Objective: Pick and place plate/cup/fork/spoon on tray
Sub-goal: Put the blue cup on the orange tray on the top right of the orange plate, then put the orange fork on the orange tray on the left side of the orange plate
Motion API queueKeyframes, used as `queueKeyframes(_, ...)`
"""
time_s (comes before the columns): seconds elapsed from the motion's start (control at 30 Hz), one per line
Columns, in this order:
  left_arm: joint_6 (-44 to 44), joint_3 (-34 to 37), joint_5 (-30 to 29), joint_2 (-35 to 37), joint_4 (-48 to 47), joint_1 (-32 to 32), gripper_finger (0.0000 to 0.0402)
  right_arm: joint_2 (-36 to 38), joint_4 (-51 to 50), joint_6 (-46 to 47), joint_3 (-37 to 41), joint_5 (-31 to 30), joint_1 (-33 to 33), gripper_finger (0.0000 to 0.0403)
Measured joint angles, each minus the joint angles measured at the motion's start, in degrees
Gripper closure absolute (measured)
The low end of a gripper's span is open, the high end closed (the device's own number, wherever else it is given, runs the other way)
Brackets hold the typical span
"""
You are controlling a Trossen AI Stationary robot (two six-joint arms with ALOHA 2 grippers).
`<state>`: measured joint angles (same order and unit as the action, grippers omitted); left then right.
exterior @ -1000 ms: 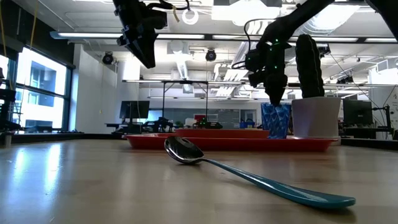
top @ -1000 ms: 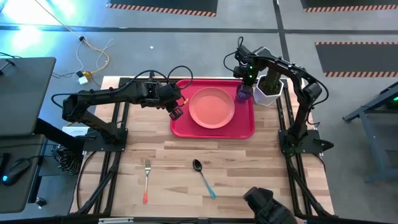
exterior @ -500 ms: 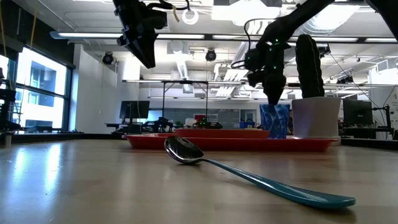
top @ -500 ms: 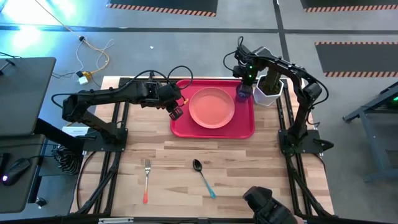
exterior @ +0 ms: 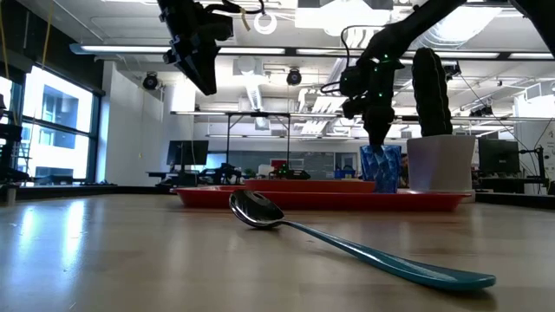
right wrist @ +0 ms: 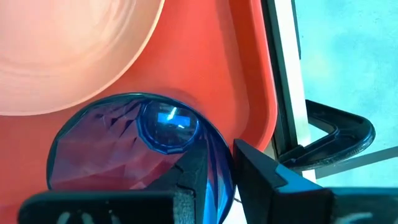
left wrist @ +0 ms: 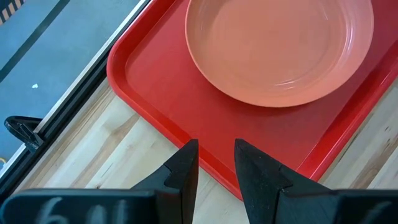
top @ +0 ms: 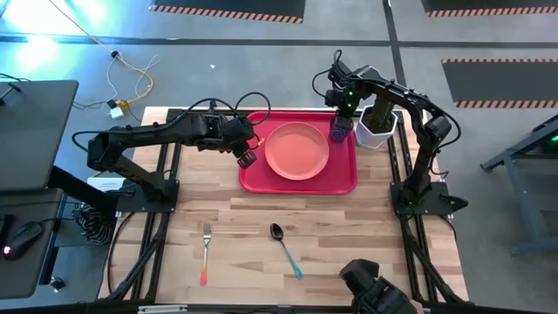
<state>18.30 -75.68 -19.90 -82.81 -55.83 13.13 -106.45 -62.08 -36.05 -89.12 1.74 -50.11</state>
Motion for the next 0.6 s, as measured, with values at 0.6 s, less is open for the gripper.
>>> queueKeyframes(0.6, -0.01, 0.0, 0.0, 0.0, 0.0, 0.0, 0.0307, -0.05, -4.39, 1.69, -7.22, 0.01, 0.0, 0.0334)
